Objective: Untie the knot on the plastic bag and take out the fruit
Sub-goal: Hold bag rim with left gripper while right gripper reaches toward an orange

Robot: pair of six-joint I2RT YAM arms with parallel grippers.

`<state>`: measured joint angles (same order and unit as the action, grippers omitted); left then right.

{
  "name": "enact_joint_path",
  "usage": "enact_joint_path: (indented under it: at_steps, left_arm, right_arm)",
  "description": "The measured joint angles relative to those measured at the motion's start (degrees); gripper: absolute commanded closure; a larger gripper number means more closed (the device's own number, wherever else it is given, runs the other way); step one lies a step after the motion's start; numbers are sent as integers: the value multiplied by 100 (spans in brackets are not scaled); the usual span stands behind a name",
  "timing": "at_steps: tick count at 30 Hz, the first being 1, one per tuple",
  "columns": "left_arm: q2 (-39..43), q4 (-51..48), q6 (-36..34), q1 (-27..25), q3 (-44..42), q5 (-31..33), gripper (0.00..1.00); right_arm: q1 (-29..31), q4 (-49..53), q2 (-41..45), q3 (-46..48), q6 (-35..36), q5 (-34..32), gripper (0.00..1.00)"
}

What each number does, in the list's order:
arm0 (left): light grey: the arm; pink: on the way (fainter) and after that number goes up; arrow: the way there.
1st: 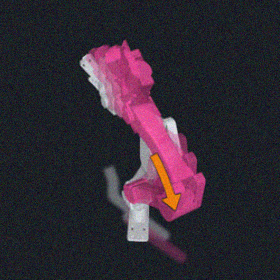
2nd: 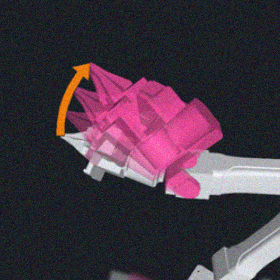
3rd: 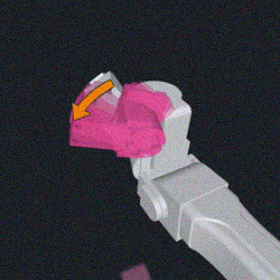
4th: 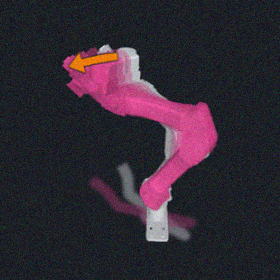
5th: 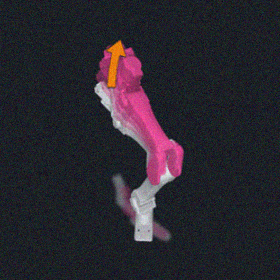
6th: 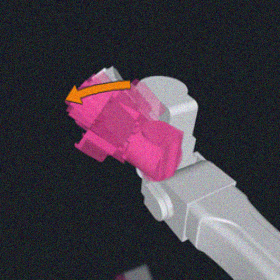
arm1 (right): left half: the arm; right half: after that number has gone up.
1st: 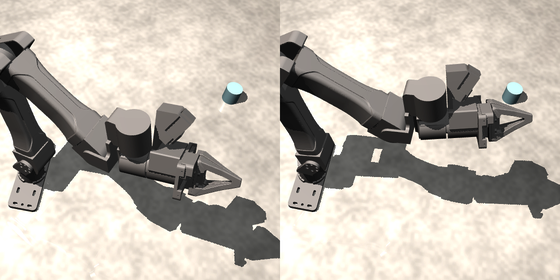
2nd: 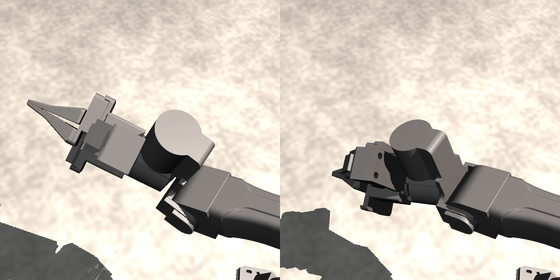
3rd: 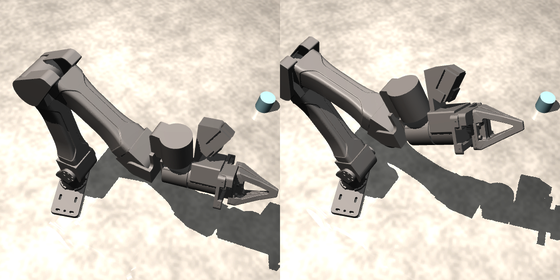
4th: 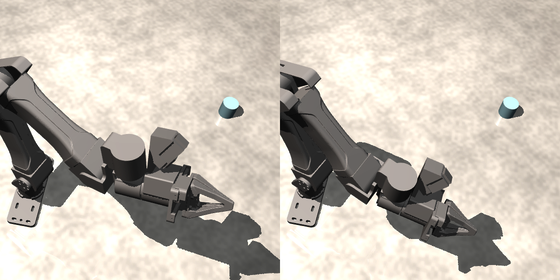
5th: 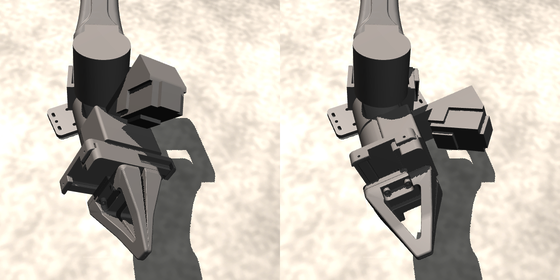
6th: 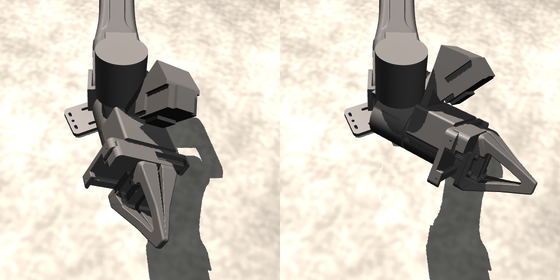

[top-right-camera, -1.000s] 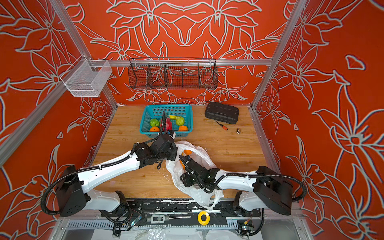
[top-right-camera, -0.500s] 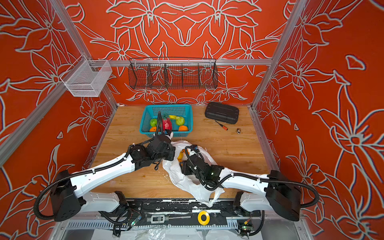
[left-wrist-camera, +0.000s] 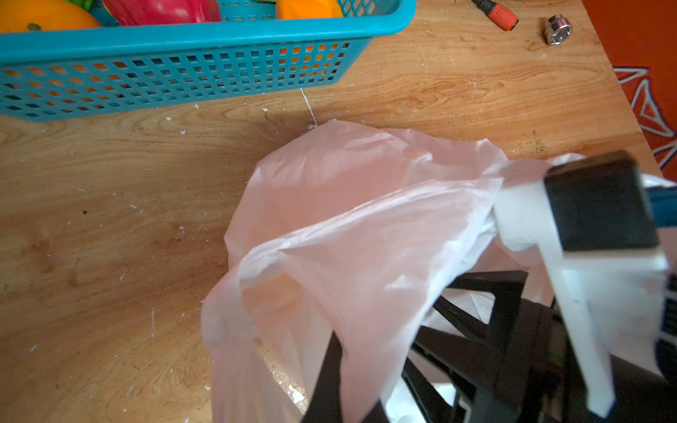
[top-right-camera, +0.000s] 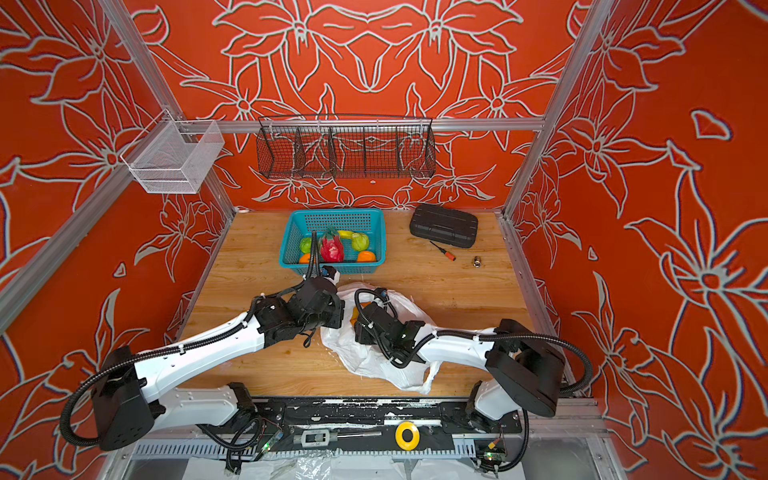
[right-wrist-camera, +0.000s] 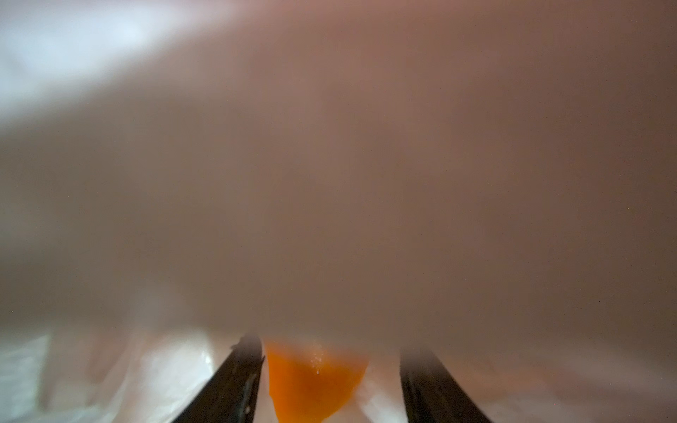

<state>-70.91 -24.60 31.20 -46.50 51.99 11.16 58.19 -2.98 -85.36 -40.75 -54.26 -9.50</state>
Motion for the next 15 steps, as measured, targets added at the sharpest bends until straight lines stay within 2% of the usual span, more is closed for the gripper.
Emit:
enact_joint_path:
  at_steps: [2,5,7,11,15]
  left_arm:
    - [52,0,15,0,-28,17,100]
    - [109,-2,20,0,-61,31,100]
    - [151,2,22,0,-109,46,100]
    - [197,0,39,0,-208,72,100]
    - [203,4,59,0,-262,76,100]
  right_arm:
    - [-7,-68,-138,0,-7,66,29]
    - [-11,-232,-352,-37,-55,240,14]
    - [-28,-428,-520,-87,-90,407,9]
    - [-37,-918,-892,-166,-247,678,11]
    - [-90,-1432,-1174,-223,-433,894,32]
